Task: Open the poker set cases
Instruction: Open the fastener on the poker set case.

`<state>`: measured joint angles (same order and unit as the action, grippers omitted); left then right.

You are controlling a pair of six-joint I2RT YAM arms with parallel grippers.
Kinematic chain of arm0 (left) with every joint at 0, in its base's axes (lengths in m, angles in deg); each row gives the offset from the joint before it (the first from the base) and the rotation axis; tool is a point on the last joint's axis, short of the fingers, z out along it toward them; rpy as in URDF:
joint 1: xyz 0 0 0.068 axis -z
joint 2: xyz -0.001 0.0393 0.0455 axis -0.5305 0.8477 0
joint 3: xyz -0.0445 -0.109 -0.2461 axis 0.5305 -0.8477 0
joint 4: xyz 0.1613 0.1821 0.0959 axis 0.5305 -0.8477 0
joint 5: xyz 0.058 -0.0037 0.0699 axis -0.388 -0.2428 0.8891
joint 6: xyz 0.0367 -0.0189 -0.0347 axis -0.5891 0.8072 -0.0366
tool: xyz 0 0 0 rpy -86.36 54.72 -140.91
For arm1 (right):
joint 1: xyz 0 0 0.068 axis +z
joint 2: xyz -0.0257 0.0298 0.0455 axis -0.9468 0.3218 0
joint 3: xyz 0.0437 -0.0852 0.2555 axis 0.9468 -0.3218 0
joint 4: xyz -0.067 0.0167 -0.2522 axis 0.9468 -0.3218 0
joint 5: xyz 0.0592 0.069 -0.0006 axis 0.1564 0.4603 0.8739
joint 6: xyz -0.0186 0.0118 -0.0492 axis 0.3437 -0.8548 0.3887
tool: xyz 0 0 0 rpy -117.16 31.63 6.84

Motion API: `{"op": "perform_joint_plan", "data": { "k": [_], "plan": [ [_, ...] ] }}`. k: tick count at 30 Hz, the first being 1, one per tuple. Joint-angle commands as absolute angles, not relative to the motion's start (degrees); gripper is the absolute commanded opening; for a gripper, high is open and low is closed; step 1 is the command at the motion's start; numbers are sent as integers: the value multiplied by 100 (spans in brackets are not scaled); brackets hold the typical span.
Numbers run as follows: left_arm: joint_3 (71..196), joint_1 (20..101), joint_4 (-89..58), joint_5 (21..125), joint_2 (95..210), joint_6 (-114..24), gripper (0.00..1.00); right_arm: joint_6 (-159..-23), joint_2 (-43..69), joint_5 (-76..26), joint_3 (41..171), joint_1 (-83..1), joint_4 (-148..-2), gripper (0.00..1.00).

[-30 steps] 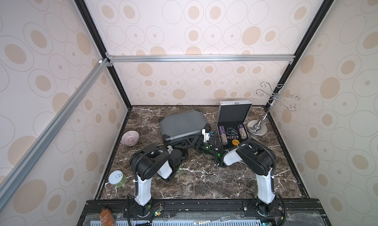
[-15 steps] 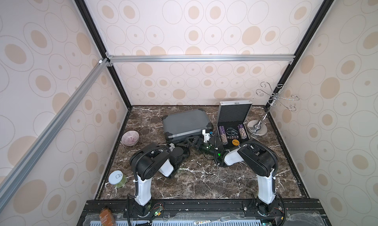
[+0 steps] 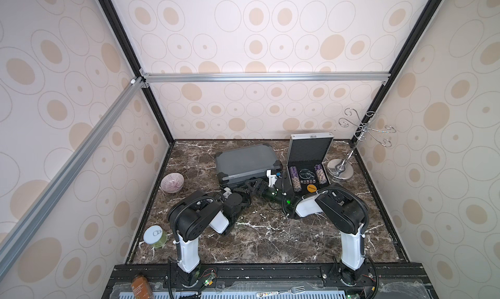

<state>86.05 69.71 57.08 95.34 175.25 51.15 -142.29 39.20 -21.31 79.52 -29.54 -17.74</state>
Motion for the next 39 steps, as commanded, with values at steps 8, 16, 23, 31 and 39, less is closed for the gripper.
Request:
{"op": "perform_joint_plan", "data": {
  "k": [8,16,23,31,39],
  "plan": [
    [8810,7136,8248,9022,16991,5748,0,-14442,4207,-2086,8287,-3032,-1300,99],
    [8837,7133,8314,9038,17002,5818,0,-14404,4106,-2115,8178,-3038,-1448,99],
    [8971,7128,8336,8989,17063,5837,0,-14195,3643,-2288,7719,-3043,-2014,99],
    [9018,7139,8144,8910,16856,5732,0,-14238,3671,-2353,7698,-3044,-1886,98],
    [8975,7145,8153,8945,16721,5705,0,-14348,3921,-2289,7943,-3044,-1804,98]
  ]
}}
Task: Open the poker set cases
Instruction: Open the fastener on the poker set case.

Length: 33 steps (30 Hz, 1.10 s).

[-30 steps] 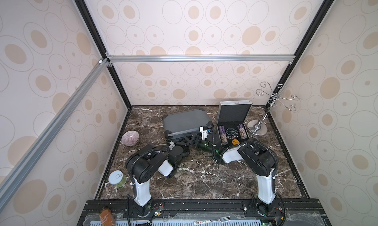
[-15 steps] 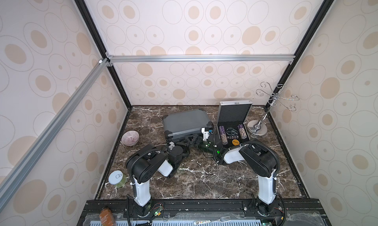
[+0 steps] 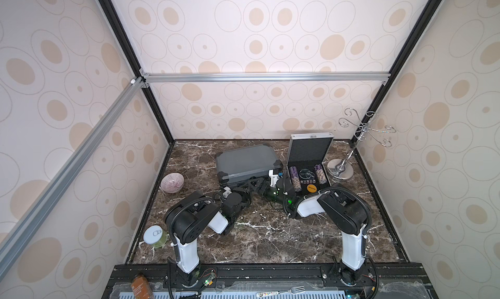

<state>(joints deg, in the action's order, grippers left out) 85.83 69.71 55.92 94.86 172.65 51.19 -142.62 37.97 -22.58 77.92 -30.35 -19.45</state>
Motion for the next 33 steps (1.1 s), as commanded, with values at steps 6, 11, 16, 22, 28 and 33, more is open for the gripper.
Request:
{"op": "perform_joint_plan", "data": {
  "k": [6,11,16,22,28,33],
  "plan": [
    [8998,7212,8243,8958,16739,5773,0,-14400,4044,-2269,8236,-3083,-1585,99],
    [8758,7223,8392,9067,16738,5835,0,-14526,3996,-2293,8189,-3142,-1143,99],
    [8654,7221,8556,9129,16839,5894,0,-14532,3828,-2293,8008,-3150,-821,96],
    [8592,7221,8687,9171,16981,6005,0,-14521,3651,-2379,7825,-3200,-447,94],
    [8585,7224,8683,9187,17018,6018,0,-14873,3835,-2347,7848,-3214,310,92],
    [8567,7221,8692,9224,17057,6035,0,-15098,3898,-2201,7942,-3220,473,91]
  ]
}}
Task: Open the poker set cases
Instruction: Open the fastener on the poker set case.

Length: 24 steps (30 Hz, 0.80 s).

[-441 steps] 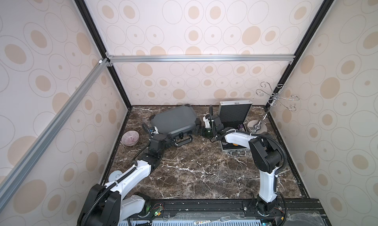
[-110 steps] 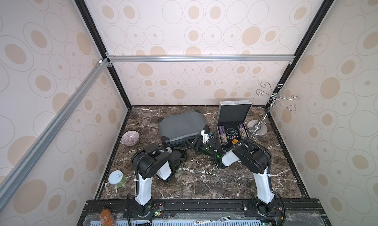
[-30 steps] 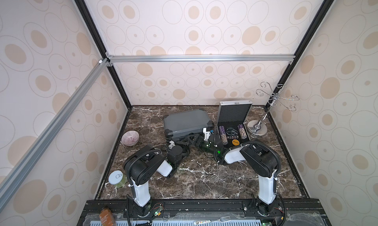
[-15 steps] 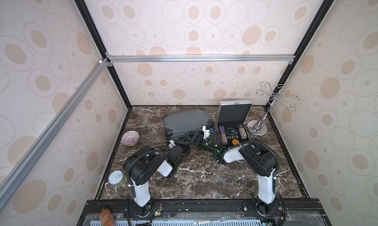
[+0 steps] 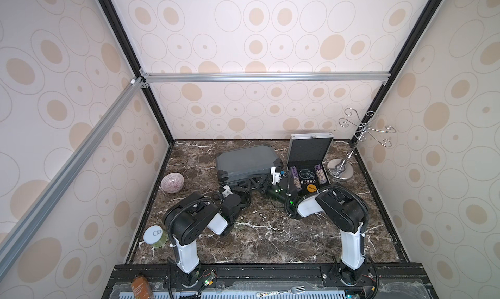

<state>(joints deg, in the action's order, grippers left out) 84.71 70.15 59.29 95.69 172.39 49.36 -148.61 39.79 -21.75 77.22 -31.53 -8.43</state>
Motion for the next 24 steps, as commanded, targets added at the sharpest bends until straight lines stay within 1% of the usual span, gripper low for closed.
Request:
{"op": "perform_joint_plan", "data": {
  "k": [1,8,24],
  "plan": [
    [8575,7215,8687,9234,17054,6039,0,-15116,3874,-2197,7936,-3221,471,90],
    [8599,7219,8683,9226,17104,6057,0,-15469,3745,-1946,8070,-3219,489,91],
    [8542,7213,8691,9235,17134,6092,0,-15795,3250,-1972,8231,-3218,503,90]
  ]
}}
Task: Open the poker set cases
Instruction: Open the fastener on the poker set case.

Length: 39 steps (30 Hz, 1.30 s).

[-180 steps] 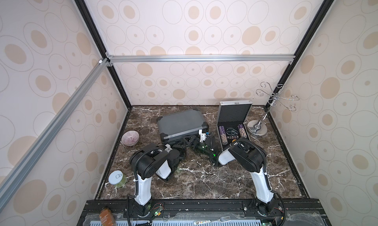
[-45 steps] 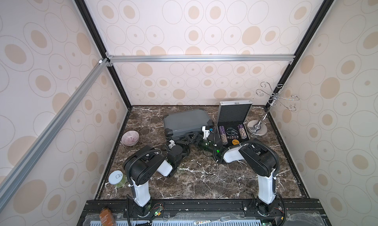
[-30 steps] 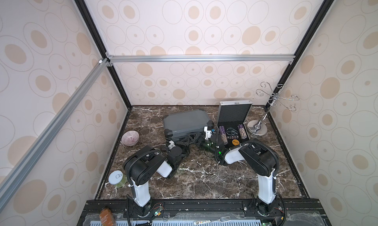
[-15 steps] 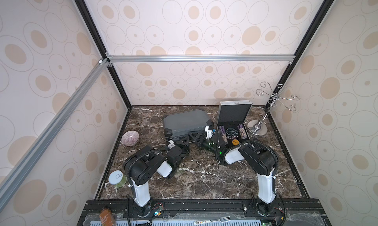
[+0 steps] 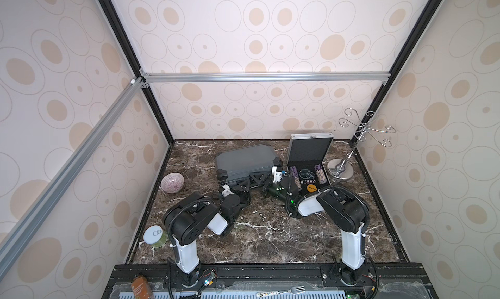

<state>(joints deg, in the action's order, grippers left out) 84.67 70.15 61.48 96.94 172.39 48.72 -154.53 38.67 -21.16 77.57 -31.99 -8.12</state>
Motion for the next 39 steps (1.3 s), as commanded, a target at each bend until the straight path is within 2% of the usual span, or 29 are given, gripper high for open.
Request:
{"op": "perform_joint_plan", "data": {
  "k": [1,22,26,32,39],
  "plan": [
    [8541,7220,8687,9241,17134,6093,0,-15811,3226,-1973,8240,-3214,498,90],
    [8630,7220,8692,9244,17255,6172,0,-16466,3026,-1949,8490,-3161,507,90],
    [8734,7218,8692,9217,17247,6200,0,-16247,3024,-1930,8395,-3159,488,89],
    [8903,7209,8691,9156,17151,6167,0,-15882,3264,-2124,7979,-3174,474,94],
    [8987,7206,8682,9130,17064,6139,0,-15695,3553,-2028,8064,-3168,144,97]
  ]
}}
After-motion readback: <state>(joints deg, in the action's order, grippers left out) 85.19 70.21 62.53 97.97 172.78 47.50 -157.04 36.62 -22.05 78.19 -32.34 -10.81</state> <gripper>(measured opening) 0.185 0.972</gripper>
